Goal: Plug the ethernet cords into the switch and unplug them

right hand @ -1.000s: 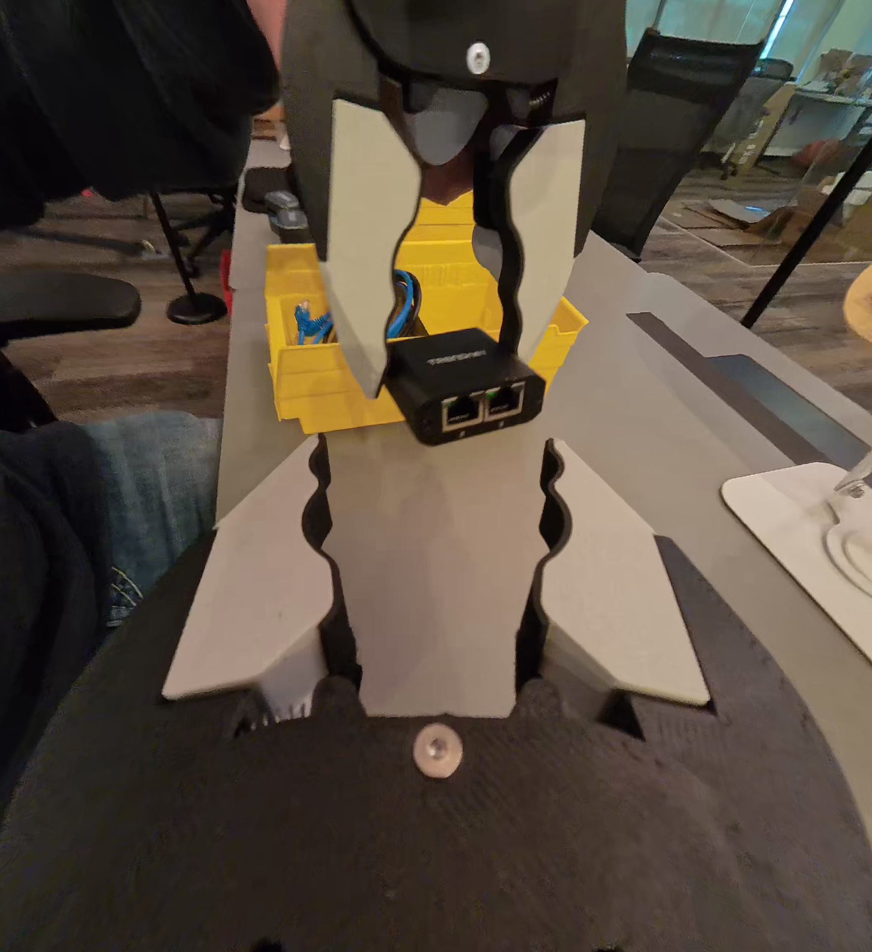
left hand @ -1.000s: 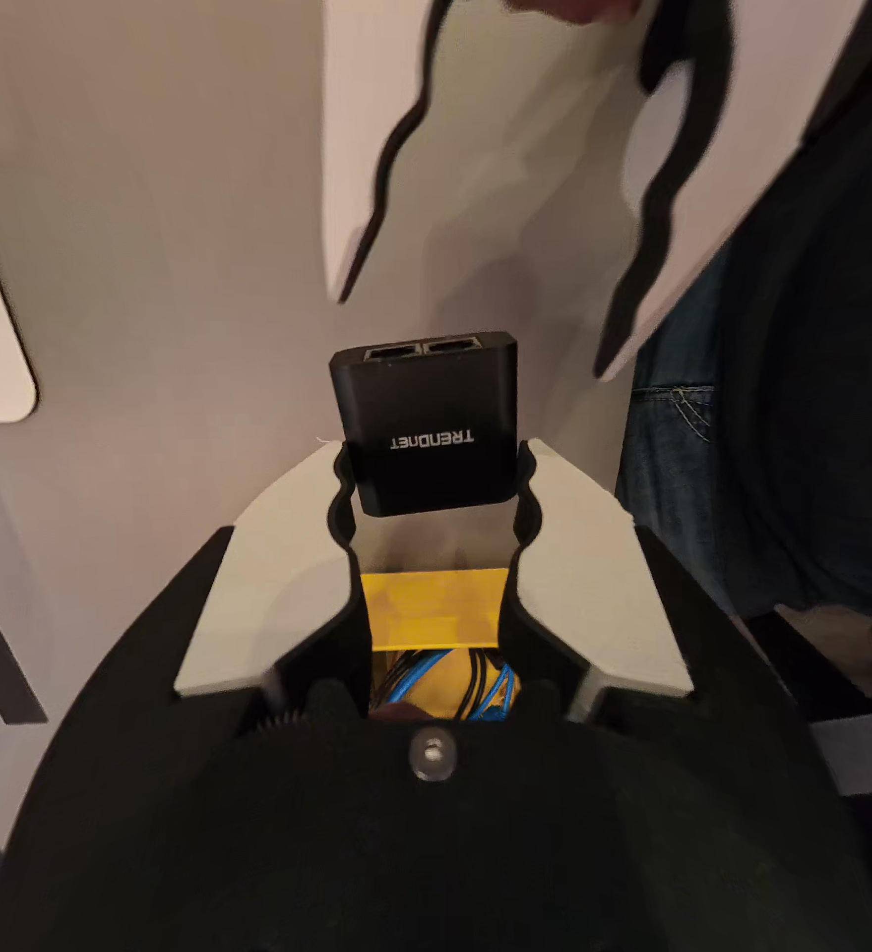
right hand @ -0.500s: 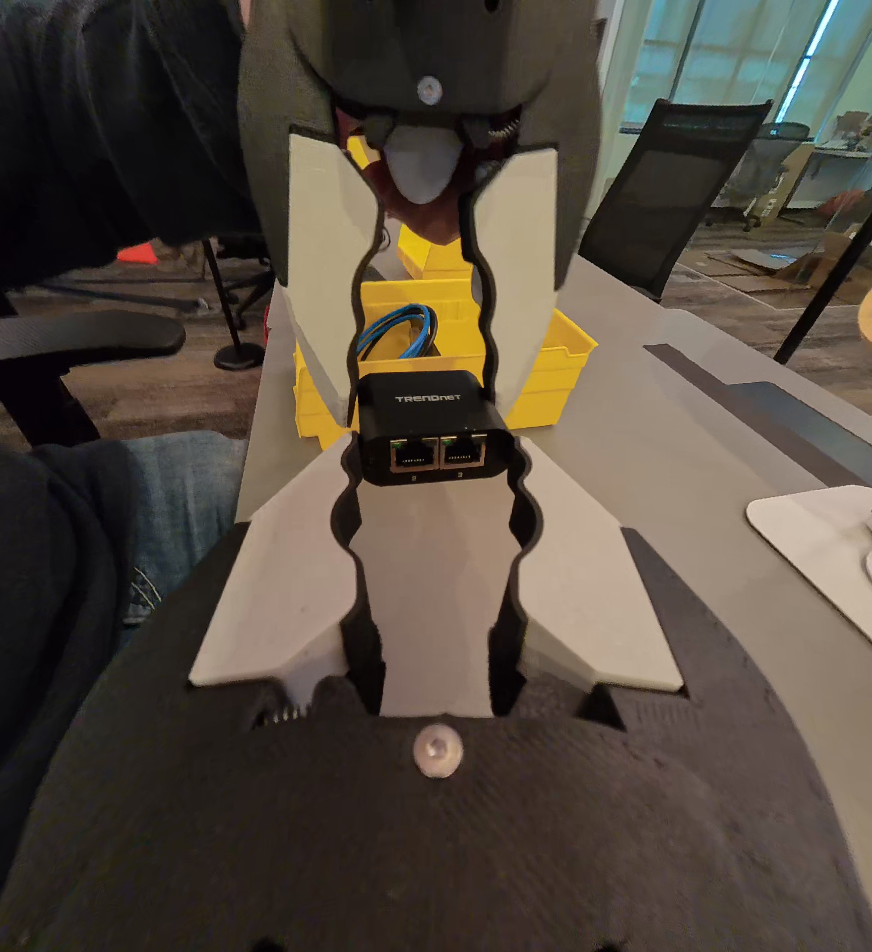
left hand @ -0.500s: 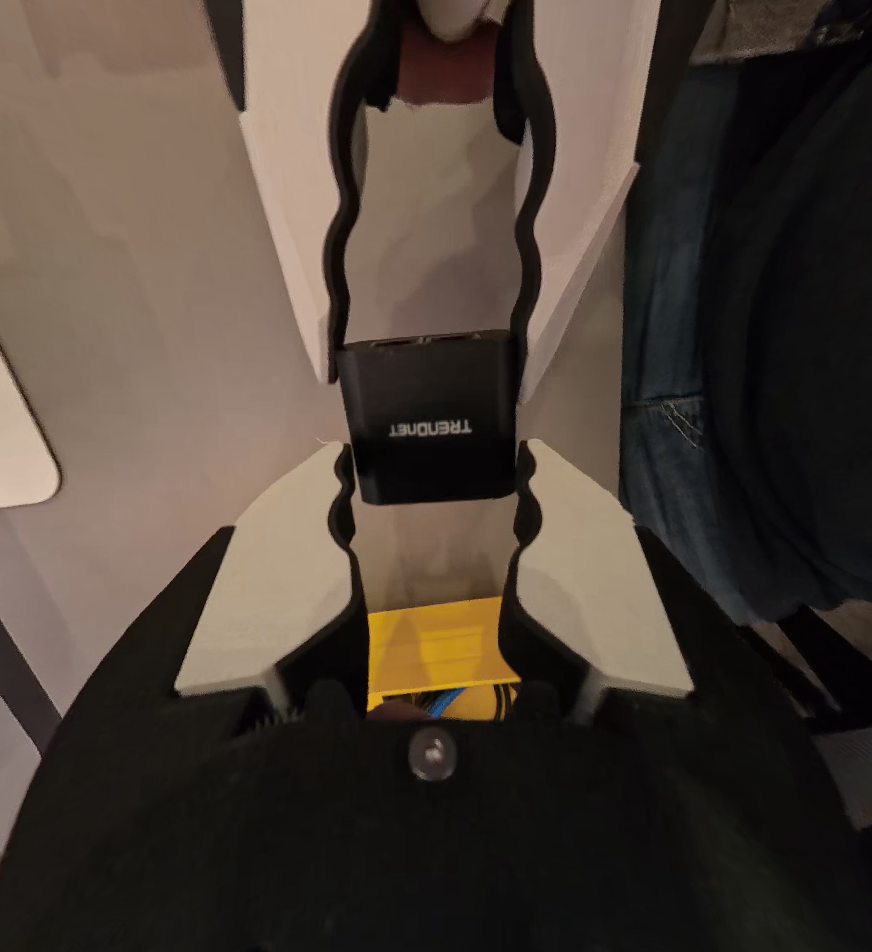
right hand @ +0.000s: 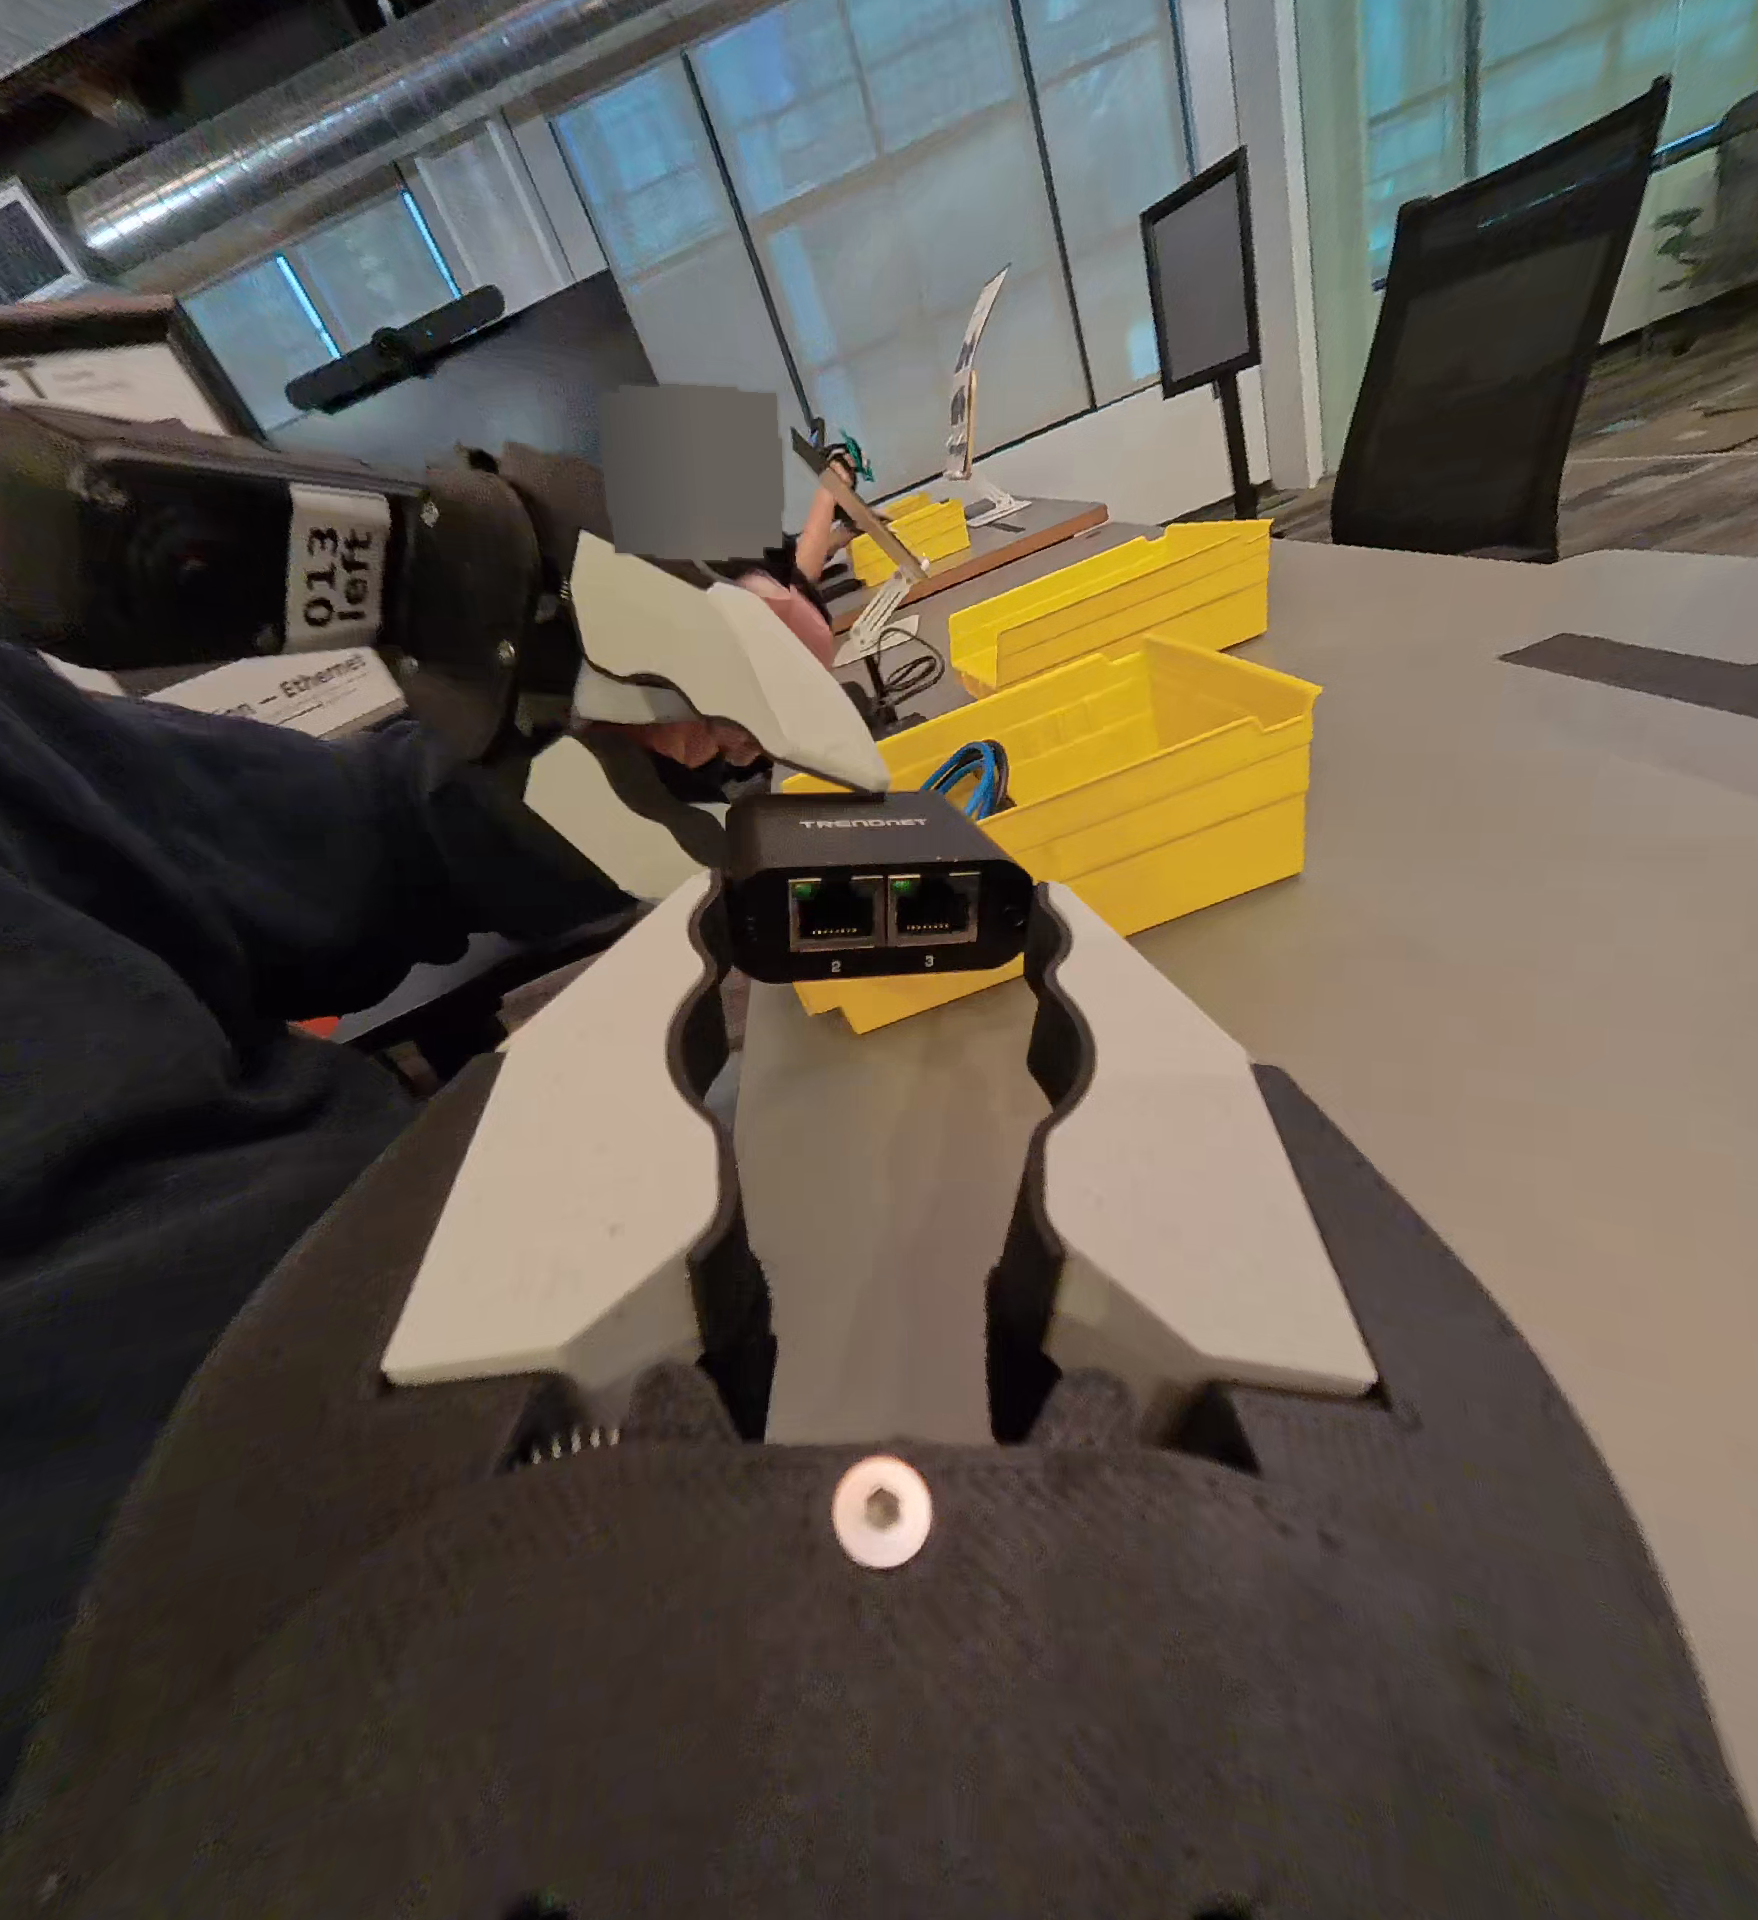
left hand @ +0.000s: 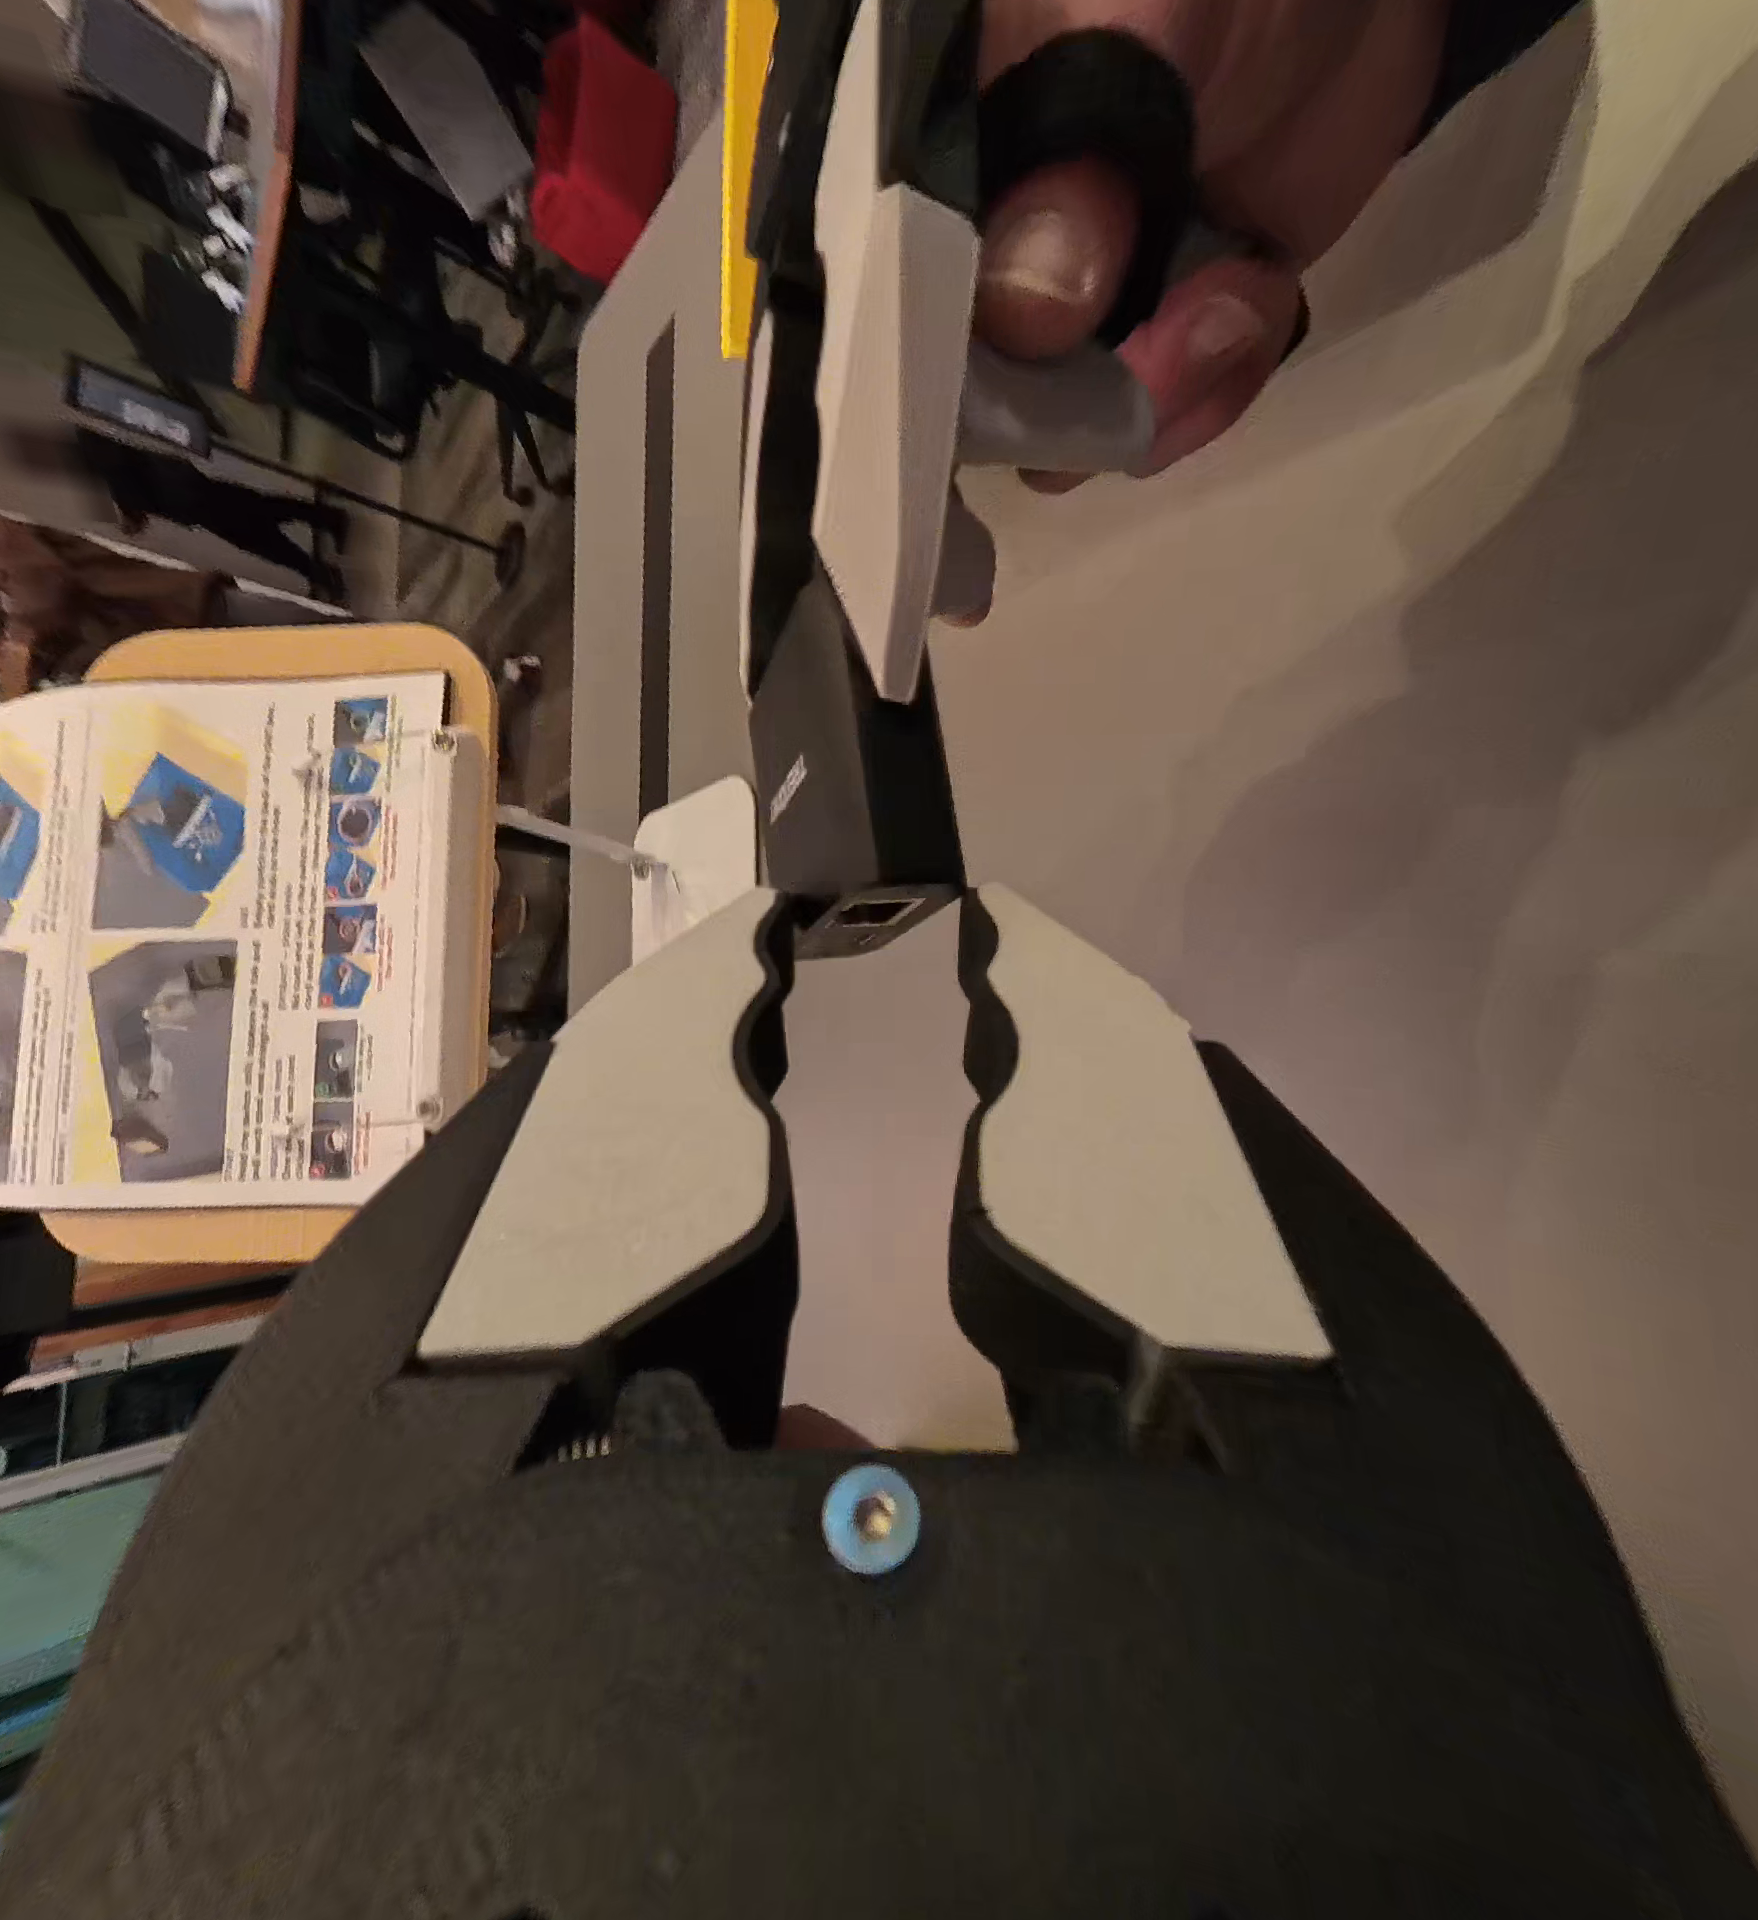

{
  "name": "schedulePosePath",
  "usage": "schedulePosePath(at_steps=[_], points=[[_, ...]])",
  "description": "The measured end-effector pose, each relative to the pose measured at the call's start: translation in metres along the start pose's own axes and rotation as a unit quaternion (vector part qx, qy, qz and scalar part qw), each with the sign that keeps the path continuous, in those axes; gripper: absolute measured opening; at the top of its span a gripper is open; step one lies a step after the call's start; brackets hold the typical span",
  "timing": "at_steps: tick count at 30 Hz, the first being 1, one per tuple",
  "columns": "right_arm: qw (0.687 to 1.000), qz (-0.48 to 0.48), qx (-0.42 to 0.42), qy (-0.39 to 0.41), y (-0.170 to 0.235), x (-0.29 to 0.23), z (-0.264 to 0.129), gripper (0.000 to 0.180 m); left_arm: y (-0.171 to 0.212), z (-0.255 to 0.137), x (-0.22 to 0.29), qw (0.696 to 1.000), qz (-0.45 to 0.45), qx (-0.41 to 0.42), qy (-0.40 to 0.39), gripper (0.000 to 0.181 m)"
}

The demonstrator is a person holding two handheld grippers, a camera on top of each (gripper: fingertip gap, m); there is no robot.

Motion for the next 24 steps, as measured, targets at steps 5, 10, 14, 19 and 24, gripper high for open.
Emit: schedulePosePath(at_steps=[5,10,14,19,24], points=[[1.000,-0.001,0.004,-0.001,-0.002,-0.003,-0.006,0.056,-0.005,-0.001,-0.003,0.998,0.027,0.013,-0.050,0.038],[1.000,0.017,0.016,-0.021,0.000,-0.008,-0.004,0.056,-0.011,0.001,0.001,0.997,0.021,0.037,-0.062,0.059],[0.999,0.024,0.006,-0.040,0.005,-0.013,0.001,0.056,-0.017,0.005,0.004,0.995,0.051,0.034,-0.079,0.026],[0.998,0.029,-0.021,-0.059,0.006,-0.021,0.007,0.068,-0.027,0.003,0.008,0.991,0.092,0.057,-0.083,0.024],[0.995,0.044,-0.034,-0.088,0.007,-0.028,0.014,0.062,-0.032,0.001,0.005,0.988,0.098,0.063,-0.097,0.024]])
Point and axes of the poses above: each gripper's, where its closed fingertips meet, z out along the fingers, y out of its underside, x = y × z across the jaws, the point moved 4 cm from there along -z, back along the fingers, and after that the axes turned 10 degrees about z, right-handed, at the moved point
